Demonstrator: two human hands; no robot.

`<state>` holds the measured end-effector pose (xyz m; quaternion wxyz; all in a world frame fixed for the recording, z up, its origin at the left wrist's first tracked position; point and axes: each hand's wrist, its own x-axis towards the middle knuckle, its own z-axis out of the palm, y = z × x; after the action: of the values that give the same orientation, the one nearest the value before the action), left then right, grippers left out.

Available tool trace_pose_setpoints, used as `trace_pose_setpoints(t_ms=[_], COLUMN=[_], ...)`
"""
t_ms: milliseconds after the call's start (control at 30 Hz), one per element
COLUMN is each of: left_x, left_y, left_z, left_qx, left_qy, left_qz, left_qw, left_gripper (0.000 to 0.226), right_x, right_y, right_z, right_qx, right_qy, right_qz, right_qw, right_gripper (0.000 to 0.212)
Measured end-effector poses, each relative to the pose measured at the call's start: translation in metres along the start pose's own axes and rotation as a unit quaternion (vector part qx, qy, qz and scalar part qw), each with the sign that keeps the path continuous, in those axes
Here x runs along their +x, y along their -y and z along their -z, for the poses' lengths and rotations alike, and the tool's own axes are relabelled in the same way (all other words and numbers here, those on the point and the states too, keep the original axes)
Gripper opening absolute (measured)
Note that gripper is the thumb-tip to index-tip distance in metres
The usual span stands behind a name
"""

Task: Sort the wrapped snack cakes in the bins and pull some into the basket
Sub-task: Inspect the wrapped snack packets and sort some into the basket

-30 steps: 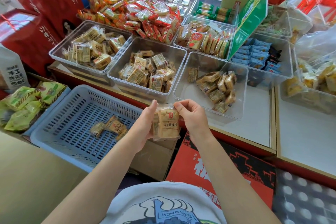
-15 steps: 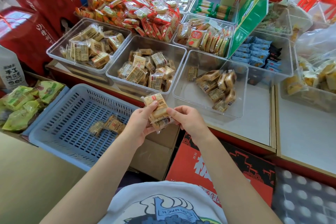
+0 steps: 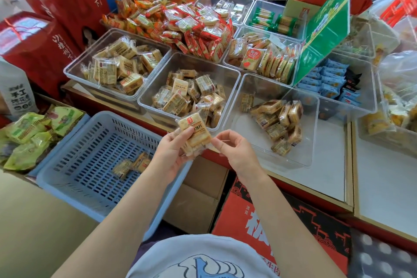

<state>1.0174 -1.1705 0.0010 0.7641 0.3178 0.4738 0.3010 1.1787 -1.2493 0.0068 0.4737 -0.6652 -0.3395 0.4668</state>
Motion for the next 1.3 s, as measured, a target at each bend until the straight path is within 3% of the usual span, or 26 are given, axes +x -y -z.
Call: trace_pose_setpoints(t_ms=[67, 133, 167, 300, 367, 467, 600, 667, 733, 900, 1000, 1100, 1200, 1300], left_x=[0.014, 0.027, 0.033, 0.065, 0.087, 0.116, 0.159, 0.183, 0.201, 0.222, 0.224, 0.228, 0.223, 0.209], left_y=[-0.006, -0.013, -0.018, -0.041, -0.053, -0.075, -0.097, -0.100, -0.097, -0.061, -0.050, -0.052, -0.058, -0.051], left_z=[0.002, 0.004, 0.003, 0.006, 0.014, 0.026, 0.037, 0.039, 0.039, 0.049, 0.054, 0.051, 0.039, 0.015], left_qx=[0.005, 0.034, 0.055, 0.136, 0.192, 0.304, 0.350, 0.441, 0.589, 0.767, 0.781, 0.779, 0.789, 0.778], left_qy=[-0.042, -0.053, -0.047, 0.018, -0.012, -0.087, -0.071, -0.095, -0.119, -0.027, -0.055, -0.065, -0.066, -0.062], left_qz=[-0.014, -0.026, -0.030, -0.036, -0.061, -0.102, -0.138, -0.165, -0.213, -0.193, -0.180, -0.164, -0.141, -0.204], left_qw=[0.999, 0.998, 0.997, 0.990, 0.979, 0.943, 0.924, 0.877, 0.771, 0.611, 0.596, 0.602, 0.595, 0.591], left_gripper=[0.040, 0.068, 0.071, 0.036, 0.027, 0.038, 0.053, 0.064, 0.066, 0.067, 0.079, 0.070, 0.072, 0.078], right_x=[0.014, 0.030, 0.039, 0.078, 0.103, 0.144, 0.201, 0.229, 0.254, 0.275, 0.278, 0.285, 0.285, 0.261], right_y=[0.003, 0.007, 0.011, 0.026, 0.031, 0.032, 0.037, 0.042, 0.037, -0.002, -0.020, -0.019, -0.004, 0.010], right_z=[-0.003, -0.007, -0.009, -0.019, -0.020, -0.015, -0.018, -0.027, -0.035, -0.051, -0.051, -0.050, -0.044, -0.019], right_qx=[-0.017, -0.013, 0.000, 0.030, 0.020, -0.022, -0.062, -0.091, -0.209, -0.488, -0.524, -0.528, -0.453, -0.307], right_qy=[-0.002, -0.002, 0.003, 0.029, 0.002, -0.063, -0.065, -0.059, -0.066, 0.014, 0.023, 0.038, 0.067, 0.003], right_qz=[-0.004, -0.022, -0.035, -0.054, -0.057, -0.071, -0.052, -0.032, 0.007, 0.088, 0.089, 0.057, 0.043, 0.104], right_qw=[1.000, 1.000, 0.999, 0.998, 0.998, 0.995, 0.995, 0.994, 0.976, 0.868, 0.847, 0.846, 0.888, 0.946], right_gripper=[0.012, 0.018, 0.024, 0.040, 0.041, 0.039, 0.041, 0.049, 0.059, 0.058, 0.060, 0.058, 0.055, 0.044])
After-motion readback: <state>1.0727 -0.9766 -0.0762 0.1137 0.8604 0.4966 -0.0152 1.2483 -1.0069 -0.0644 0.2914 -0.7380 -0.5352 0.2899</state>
